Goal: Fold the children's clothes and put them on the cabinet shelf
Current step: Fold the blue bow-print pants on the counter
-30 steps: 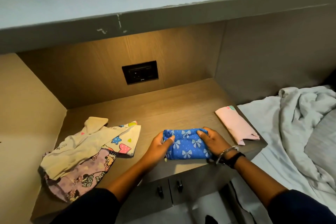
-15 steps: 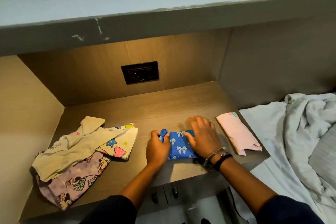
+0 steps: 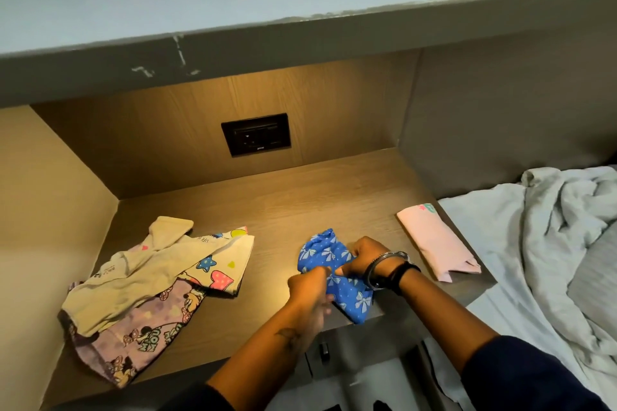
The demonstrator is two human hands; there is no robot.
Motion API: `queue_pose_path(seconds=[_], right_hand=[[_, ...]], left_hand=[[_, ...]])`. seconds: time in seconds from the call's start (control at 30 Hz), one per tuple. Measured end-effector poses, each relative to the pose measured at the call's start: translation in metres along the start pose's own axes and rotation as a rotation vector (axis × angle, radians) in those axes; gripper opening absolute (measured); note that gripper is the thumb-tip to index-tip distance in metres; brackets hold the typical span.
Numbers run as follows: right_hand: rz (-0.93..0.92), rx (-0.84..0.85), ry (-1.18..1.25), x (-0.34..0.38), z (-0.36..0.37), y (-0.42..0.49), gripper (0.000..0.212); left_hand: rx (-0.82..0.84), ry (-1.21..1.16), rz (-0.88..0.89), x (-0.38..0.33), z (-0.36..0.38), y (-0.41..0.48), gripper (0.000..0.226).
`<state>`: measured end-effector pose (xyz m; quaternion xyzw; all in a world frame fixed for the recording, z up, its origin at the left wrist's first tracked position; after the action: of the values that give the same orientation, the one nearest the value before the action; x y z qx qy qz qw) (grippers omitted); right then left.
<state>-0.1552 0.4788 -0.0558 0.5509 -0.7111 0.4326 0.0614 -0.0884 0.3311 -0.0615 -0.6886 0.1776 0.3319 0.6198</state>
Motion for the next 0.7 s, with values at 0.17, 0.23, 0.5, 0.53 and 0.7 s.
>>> queue_pose_path(seconds=[0.17,0.23,0.5,0.53,0.7], right_hand=[[0.046,-0.049,0.301,-0.018,-0.013,-0.021,0.015],[0.018,-0.043,0.549,-0.025,-0.03,-0.035,0.008],[-0.067,-0.368,0.781,-0.086,-0.147,-0.06,0.017],[-0.041,-0.397,0.741,-0.099,-0.156,-0.054,0.021],[0.125,-0.435,0.216,-0.145,-0.16,-0.029,0.073]], left_hand=[[0.132,0.138,0.022,-0.011,0.022,0.001,0.016],[0.245,0.118,0.076,-0.018,0.042,0.001,0.019],[0.677,-0.107,0.103,-0.041,0.182,-0.013,0.033],[0.642,-0.071,0.119,-0.04,0.194,-0.011,0.034],[0.357,0.296,0.5,-0.034,0.212,-0.004,0.049]])
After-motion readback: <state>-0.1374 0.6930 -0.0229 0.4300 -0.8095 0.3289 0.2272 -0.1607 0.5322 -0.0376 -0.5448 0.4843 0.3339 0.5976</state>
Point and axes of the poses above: each hand's wrist, its own y-axis towards the middle knuckle, its own z-axis out of the palm, x = y × z, the point moved 8 cm from there along y, towards the middle knuckle, and after that the axes turned 3 degrees about z, right-handed, at the moved point
